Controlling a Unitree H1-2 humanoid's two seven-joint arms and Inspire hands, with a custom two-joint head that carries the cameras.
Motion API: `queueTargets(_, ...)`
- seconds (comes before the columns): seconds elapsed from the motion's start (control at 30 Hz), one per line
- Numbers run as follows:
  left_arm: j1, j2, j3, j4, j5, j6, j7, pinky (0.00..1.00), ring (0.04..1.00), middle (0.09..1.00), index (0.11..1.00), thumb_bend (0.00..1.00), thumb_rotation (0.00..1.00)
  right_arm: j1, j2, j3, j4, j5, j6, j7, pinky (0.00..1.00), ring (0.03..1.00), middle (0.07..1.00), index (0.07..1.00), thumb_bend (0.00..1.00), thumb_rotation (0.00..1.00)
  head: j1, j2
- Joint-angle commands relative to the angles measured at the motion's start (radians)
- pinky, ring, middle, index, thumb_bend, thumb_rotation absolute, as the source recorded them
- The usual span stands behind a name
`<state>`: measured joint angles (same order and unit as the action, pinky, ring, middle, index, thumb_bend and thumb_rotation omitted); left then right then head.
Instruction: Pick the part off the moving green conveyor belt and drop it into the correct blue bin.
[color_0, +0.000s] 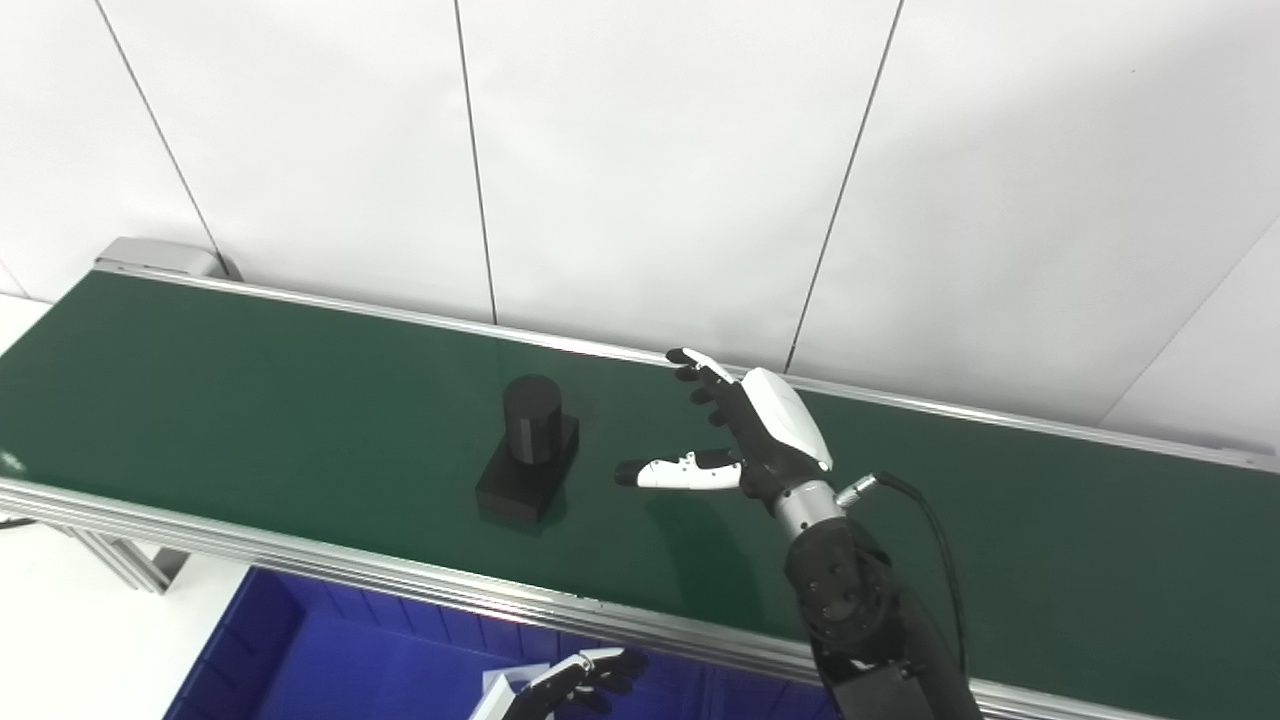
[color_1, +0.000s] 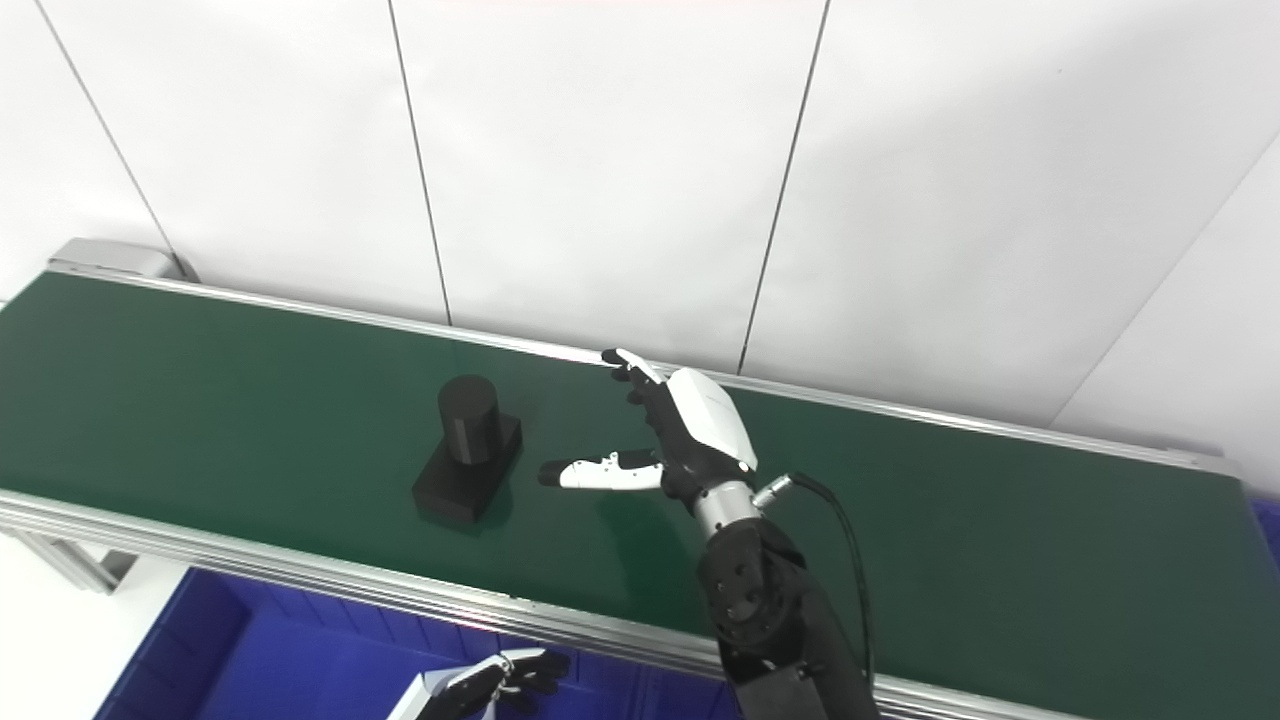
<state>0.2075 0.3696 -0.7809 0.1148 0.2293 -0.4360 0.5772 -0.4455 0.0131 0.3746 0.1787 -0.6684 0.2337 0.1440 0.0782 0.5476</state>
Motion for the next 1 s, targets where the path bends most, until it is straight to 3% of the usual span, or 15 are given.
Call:
queueTargets(0.0,-0.013,-0.002,-0.005,-0.022,0.014,-0.034,0.023,0.6,0.701,0.763,0.768,1.0,0.43,-0.056,0.021,0.01,0.006,0.004,-0.035,-0.032,0.69,0.786,0.852,0.892,0.92,0.53,0.002,0.0)
queueTargets(0.37,-0.017,-0.006,-0.012,-0.018,-0.026,-0.034,0.0,0.59,0.713,0.78,0.769,1.0,0.39,-0.121,0.031,0.06,0.106,-0.002,-0.036,-0.057,0.73,0.809,0.861,0.886,0.91,0.54,0.001,0.0)
queueTargets(0.97,-0.024,-0.014,-0.023,-0.009,-0.003,-0.034,0.028,0.6,0.714,0.775,0.778,1.0,0.39,-0.217,0.091,0.113,0.33,0.021,-0.075,-0.127,0.76,0.843,0.891,0.897,0.92,0.53,0.006,0.007)
